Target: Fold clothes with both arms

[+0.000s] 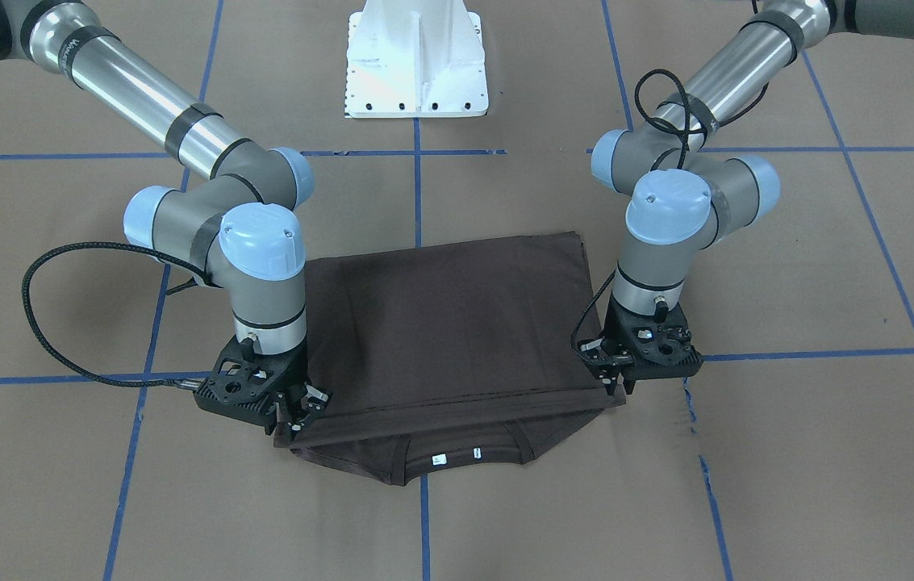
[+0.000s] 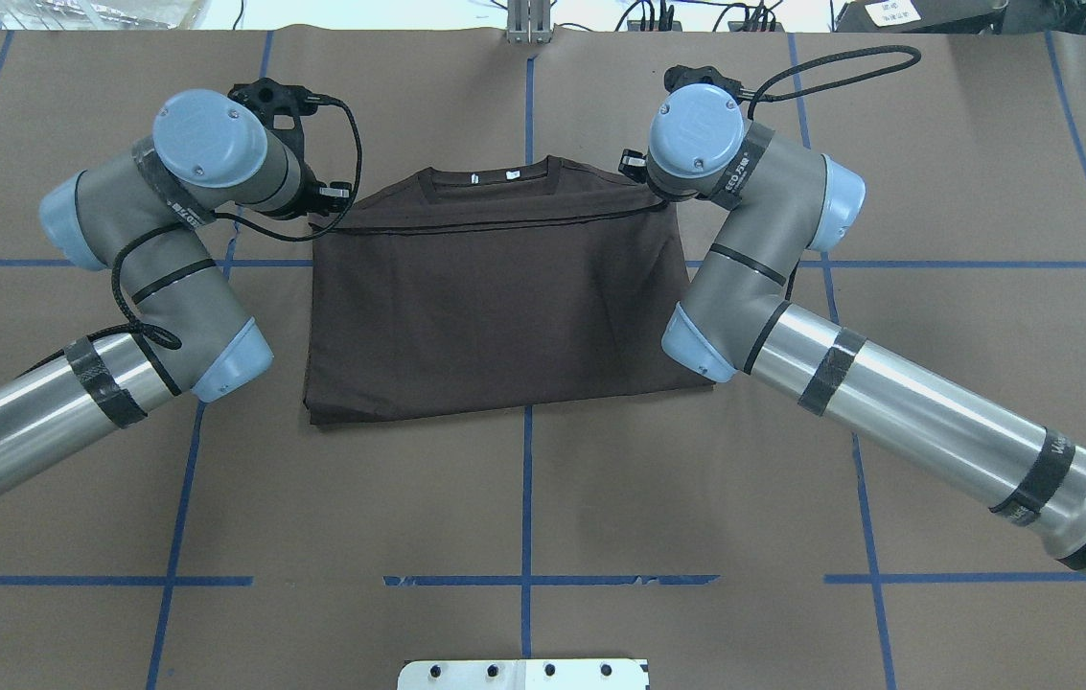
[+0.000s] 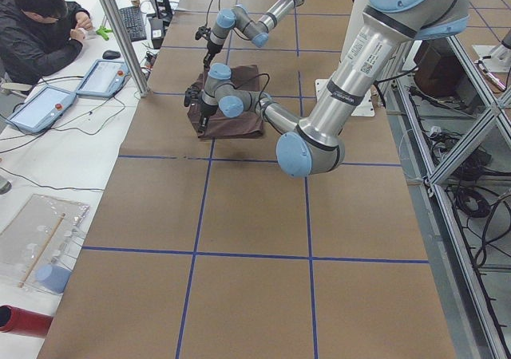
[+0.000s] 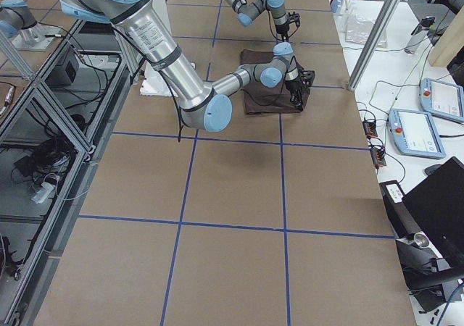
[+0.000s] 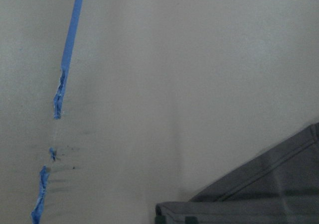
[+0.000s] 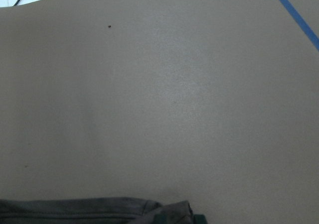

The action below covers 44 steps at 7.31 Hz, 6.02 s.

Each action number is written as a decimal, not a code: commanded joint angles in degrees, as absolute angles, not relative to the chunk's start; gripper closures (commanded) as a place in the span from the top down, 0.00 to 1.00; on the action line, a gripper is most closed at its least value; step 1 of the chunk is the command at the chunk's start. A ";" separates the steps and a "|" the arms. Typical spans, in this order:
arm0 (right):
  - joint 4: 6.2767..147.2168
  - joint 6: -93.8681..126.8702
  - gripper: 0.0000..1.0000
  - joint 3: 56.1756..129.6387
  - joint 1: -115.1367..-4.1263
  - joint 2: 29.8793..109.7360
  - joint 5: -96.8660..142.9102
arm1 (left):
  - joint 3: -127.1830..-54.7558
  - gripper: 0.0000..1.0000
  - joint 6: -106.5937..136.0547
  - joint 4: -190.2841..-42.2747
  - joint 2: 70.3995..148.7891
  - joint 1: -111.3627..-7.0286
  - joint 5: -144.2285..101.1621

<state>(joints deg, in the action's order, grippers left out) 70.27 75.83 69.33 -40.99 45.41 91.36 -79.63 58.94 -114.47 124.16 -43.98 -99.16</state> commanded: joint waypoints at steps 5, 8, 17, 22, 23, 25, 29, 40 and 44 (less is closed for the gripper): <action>70.05 65.57 1.00 81.12 -43.33 52.73 99.23 | -105.45 0.60 78.42 -117.07 105.13 -30.09 -98.71; 70.14 65.57 1.00 81.30 -43.33 52.73 99.14 | -105.03 0.49 81.21 -116.63 104.07 -26.55 -96.07; 70.05 65.48 1.00 81.30 -43.33 53.35 99.14 | -104.41 0.01 81.04 -116.54 103.53 -24.96 -95.89; 70.05 65.48 1.00 81.30 -43.33 53.35 98.96 | -102.32 0.00 66.08 -116.54 101.87 -33.44 -95.98; 70.05 65.48 1.00 81.30 -43.33 53.35 98.96 | -96.91 0.00 59.65 -117.15 102.47 -39.14 -96.15; 70.05 65.57 1.00 81.30 -43.33 53.35 98.96 | -81.14 0.00 51.62 -119.86 112.69 -48.04 -96.15; 70.05 65.83 1.00 81.74 -43.33 53.00 99.05 | -52.65 0.00 44.30 -132.98 130.34 -55.89 -96.06; 63.63 76.99 0.58 60.05 -31.91 34.01 88.87 | -68.91 1.00 40.61 -134.21 120.59 -55.28 -102.66; 63.63 76.90 0.51 58.98 -31.29 33.93 87.72 | -68.82 1.00 40.69 -134.21 120.59 -55.28 -102.66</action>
